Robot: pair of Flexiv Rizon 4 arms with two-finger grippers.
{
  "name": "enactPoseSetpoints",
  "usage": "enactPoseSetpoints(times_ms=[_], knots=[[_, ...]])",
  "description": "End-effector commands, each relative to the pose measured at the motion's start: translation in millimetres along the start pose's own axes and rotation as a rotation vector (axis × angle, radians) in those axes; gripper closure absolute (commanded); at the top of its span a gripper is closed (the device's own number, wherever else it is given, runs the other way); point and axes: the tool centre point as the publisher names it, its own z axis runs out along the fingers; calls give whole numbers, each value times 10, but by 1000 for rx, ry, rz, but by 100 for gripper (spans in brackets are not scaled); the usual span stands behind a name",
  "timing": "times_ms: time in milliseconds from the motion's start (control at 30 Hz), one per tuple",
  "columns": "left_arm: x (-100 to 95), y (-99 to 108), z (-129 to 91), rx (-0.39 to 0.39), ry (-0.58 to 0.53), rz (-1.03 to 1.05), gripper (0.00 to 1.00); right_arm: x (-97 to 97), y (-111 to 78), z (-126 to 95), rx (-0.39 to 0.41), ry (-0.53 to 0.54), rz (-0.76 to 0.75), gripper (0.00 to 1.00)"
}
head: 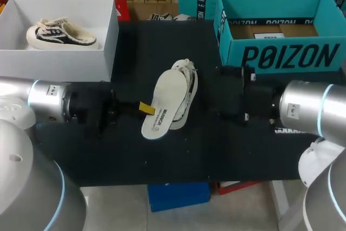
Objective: Take the shoe out of the shoebox, open the shoe tongue, remove and reinsert the insole, then place the shoe into the shoebox
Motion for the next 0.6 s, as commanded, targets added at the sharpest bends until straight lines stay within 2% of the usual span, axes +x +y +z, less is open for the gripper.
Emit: enactPoseSetpoints(times_ms=[33,233,400,600], knots=[[6,-8,18,-6,2,3,100,74,17,-113,1040,-114,-36,0],[6,-1,19,-8,1,6,100,248,12,-192,1016,-307,-118,0],[3,4,19,-10,1,9,100,360,88,-255,954,-510,-152,0],[3,8,14,-16,1,7,100,379,105,-266,927,-559,-176,0]])
